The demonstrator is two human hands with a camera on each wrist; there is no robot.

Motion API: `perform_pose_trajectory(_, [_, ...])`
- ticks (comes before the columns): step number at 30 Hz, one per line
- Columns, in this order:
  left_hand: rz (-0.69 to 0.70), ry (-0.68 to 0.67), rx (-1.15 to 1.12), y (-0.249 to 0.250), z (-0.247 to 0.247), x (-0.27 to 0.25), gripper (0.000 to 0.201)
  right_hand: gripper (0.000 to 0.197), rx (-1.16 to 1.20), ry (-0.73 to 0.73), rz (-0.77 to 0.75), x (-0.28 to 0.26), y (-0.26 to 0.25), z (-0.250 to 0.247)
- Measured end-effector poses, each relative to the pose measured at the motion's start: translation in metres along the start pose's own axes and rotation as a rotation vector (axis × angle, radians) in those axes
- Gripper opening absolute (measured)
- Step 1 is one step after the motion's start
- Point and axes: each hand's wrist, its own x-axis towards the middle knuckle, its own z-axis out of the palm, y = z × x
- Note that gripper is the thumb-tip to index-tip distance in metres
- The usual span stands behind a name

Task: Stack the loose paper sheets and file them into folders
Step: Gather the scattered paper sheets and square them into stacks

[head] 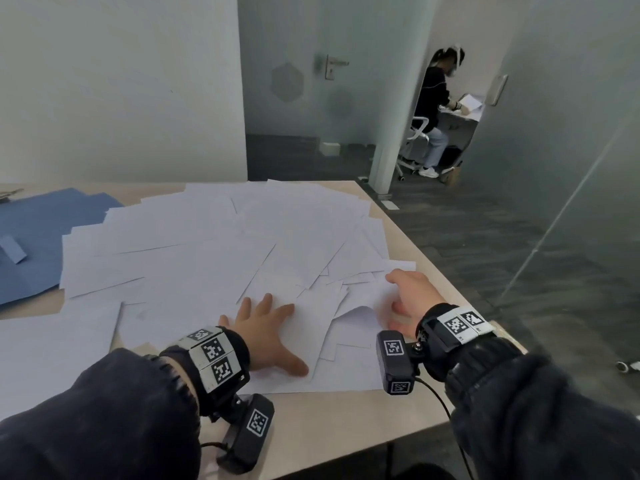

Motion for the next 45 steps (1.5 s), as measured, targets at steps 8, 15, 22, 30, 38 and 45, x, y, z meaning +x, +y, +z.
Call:
perform_pose_trajectory(8, [-0.010, -0.037, 0.090, 0.014, 0.008, -0.006, 0.134, 0.049, 0.348, -0.024, 0.037, -0.004, 0.007, 0.003])
perform_pose_trajectory(15, [-0.004, 0.020, 0.066, 0.013, 0.002, -0.008, 0.124, 0.058, 0.218, -0.300, 0.091, -0.029, 0.013, 0.024])
perform_pose_trajectory(22, [0.020, 0.167, -0.100, -0.006, -0.017, -0.012, 0.084, 0.068, 0.036, -0.466, 0.096, -0.048, 0.023, 0.053])
perform_pose_trajectory(30, [-0.030, 0.141, -0.130, -0.047, -0.033, -0.026, 0.052, 0.044, -0.125, -0.566, 0.109, -0.063, 0.025, 0.078])
perform_pose_trajectory(38, [0.043, 0.163, -0.277, -0.047, -0.030, -0.039, 0.046, 0.029, 0.048, -0.479, 0.130, -0.058, 0.021, 0.092])
perform_pose_trajectory(45, [0.064, 0.241, -0.247, -0.057, -0.027, -0.034, 0.050, 0.020, 0.226, -0.499, 0.095, -0.065, 0.010, 0.099])
